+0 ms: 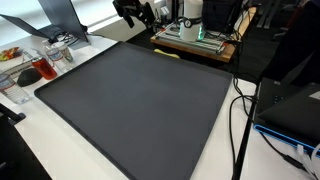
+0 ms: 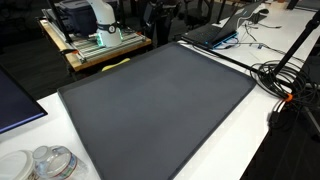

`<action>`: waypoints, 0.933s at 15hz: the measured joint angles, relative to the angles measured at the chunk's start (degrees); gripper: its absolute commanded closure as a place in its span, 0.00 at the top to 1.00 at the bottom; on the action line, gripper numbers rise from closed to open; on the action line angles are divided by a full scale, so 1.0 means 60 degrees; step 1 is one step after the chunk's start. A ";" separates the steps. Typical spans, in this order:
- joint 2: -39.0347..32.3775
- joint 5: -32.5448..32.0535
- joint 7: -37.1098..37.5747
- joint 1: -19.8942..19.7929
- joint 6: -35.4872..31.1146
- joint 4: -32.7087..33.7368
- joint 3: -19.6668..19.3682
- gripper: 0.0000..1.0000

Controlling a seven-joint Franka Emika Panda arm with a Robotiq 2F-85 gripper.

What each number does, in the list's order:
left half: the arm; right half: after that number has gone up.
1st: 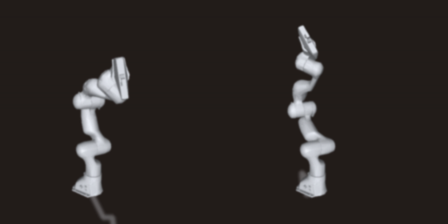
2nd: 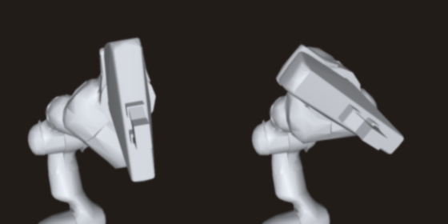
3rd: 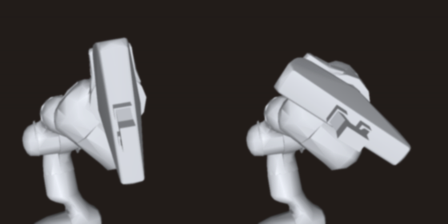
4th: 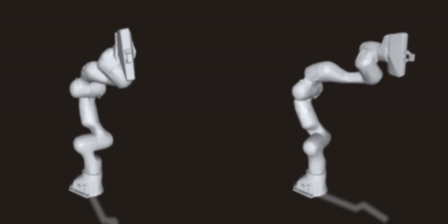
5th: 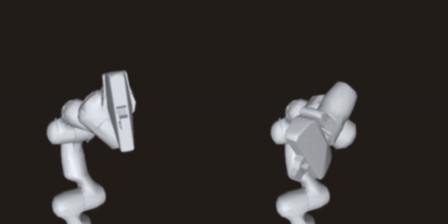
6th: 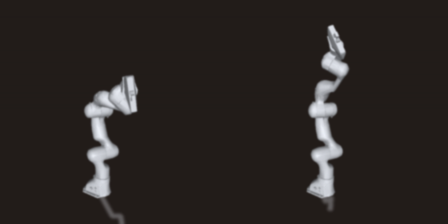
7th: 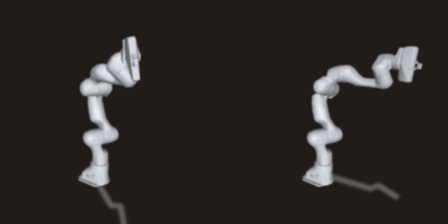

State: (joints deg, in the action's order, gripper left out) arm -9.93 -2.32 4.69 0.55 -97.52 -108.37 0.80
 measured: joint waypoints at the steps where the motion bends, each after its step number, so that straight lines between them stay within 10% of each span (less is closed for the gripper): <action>1: 0.0238 0.0020 0.0000 -0.0021 -0.0453 -0.0511 -0.0018 1.00; 14: 0.3811 0.0819 0.1063 -0.0275 -0.4201 -0.6463 -0.0260 1.00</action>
State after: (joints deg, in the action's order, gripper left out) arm 12.93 2.60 11.07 -1.10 -122.73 -147.15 -0.76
